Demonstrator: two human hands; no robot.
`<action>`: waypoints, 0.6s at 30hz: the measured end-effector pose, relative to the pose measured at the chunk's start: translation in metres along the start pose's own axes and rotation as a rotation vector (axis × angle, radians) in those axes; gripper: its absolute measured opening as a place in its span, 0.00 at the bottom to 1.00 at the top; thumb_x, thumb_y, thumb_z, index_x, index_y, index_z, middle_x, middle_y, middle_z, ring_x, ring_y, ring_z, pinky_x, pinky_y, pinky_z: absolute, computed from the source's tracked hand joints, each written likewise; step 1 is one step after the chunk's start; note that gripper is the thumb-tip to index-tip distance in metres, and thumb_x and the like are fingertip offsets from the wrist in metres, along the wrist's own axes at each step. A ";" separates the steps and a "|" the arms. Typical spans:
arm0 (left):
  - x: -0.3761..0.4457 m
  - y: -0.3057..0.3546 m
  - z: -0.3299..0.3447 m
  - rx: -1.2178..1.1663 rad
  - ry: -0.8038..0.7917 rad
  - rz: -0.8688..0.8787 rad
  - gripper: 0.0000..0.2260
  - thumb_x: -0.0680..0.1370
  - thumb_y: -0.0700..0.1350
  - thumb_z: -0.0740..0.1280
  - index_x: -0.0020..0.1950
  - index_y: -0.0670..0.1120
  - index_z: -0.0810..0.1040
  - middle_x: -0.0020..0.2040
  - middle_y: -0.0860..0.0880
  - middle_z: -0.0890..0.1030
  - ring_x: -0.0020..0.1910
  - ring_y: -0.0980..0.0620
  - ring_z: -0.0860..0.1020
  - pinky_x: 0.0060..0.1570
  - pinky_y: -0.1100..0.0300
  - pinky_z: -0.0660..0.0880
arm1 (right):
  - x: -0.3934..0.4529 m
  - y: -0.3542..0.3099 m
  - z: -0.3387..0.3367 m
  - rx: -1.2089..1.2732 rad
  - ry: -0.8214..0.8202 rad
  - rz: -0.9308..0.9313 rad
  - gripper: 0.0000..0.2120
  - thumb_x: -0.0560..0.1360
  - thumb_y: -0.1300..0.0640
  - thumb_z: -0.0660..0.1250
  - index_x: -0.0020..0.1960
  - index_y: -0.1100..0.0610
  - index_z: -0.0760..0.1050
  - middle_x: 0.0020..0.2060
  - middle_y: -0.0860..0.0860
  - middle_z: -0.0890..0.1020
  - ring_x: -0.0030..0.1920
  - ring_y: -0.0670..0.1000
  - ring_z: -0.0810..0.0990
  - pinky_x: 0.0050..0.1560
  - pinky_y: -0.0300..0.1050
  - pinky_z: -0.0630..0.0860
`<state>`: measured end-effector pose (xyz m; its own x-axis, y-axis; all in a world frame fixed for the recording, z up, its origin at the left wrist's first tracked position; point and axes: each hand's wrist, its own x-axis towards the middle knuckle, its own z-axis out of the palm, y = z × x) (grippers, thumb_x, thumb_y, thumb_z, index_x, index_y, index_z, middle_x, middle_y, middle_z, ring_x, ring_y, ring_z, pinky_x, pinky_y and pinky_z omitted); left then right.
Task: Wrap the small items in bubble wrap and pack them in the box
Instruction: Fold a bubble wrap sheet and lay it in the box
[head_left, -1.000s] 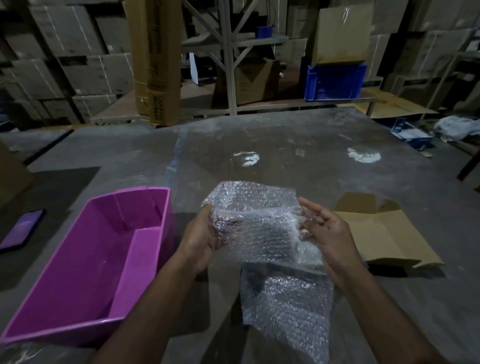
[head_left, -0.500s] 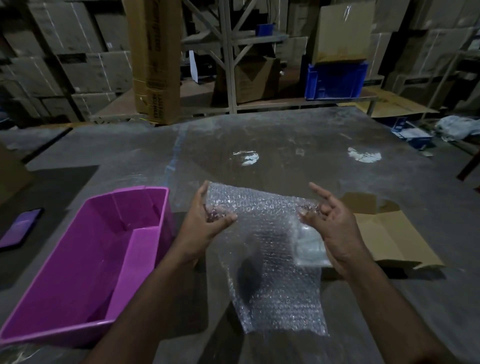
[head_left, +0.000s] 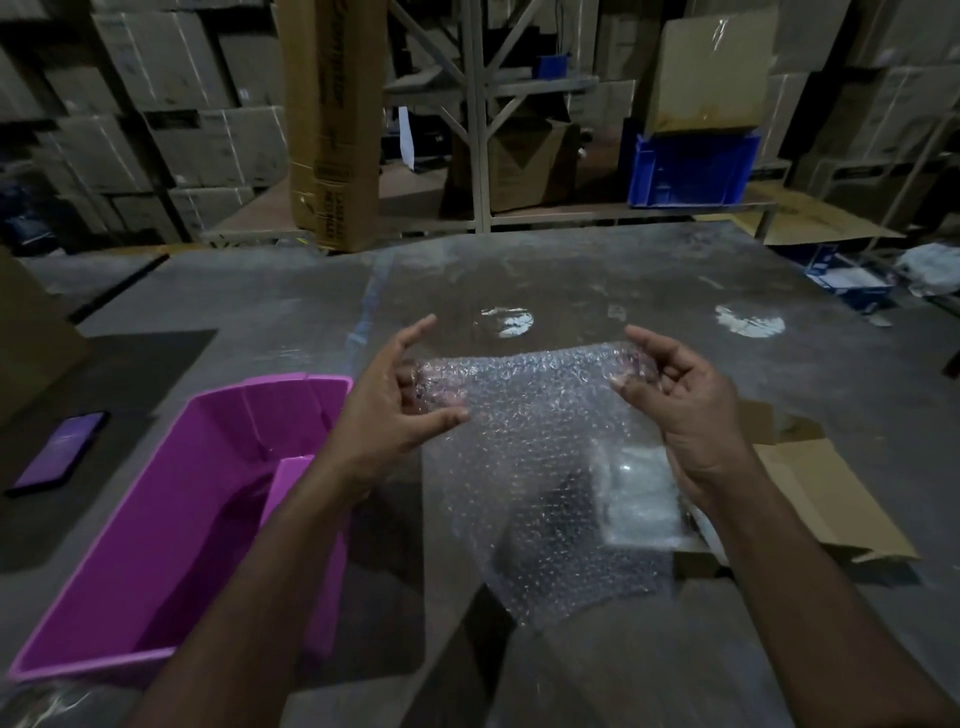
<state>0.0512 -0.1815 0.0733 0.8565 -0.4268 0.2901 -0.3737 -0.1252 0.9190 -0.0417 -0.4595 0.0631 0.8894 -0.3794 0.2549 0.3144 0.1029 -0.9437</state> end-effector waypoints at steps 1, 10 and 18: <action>0.000 0.001 -0.001 -0.007 0.044 0.015 0.42 0.66 0.43 0.80 0.77 0.56 0.66 0.40 0.34 0.76 0.39 0.45 0.80 0.45 0.50 0.80 | 0.000 -0.001 0.001 -0.019 -0.034 0.006 0.27 0.70 0.70 0.75 0.65 0.51 0.79 0.59 0.49 0.83 0.57 0.46 0.81 0.58 0.42 0.80; 0.005 0.015 -0.006 -0.075 0.066 0.058 0.34 0.67 0.46 0.82 0.71 0.55 0.75 0.50 0.47 0.80 0.51 0.56 0.82 0.55 0.49 0.82 | 0.005 -0.009 0.008 -0.079 0.030 -0.024 0.17 0.71 0.70 0.75 0.55 0.54 0.83 0.43 0.48 0.85 0.45 0.46 0.81 0.49 0.38 0.81; 0.006 0.014 -0.002 0.112 0.011 0.046 0.33 0.72 0.41 0.78 0.74 0.55 0.70 0.32 0.56 0.78 0.34 0.58 0.78 0.42 0.60 0.80 | 0.002 -0.022 0.004 -0.112 0.017 -0.036 0.26 0.70 0.64 0.75 0.66 0.52 0.77 0.51 0.49 0.83 0.50 0.47 0.82 0.53 0.40 0.81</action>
<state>0.0518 -0.1842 0.0884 0.8410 -0.4250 0.3349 -0.4500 -0.2056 0.8691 -0.0452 -0.4592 0.0851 0.8722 -0.3967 0.2862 0.3059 -0.0143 -0.9520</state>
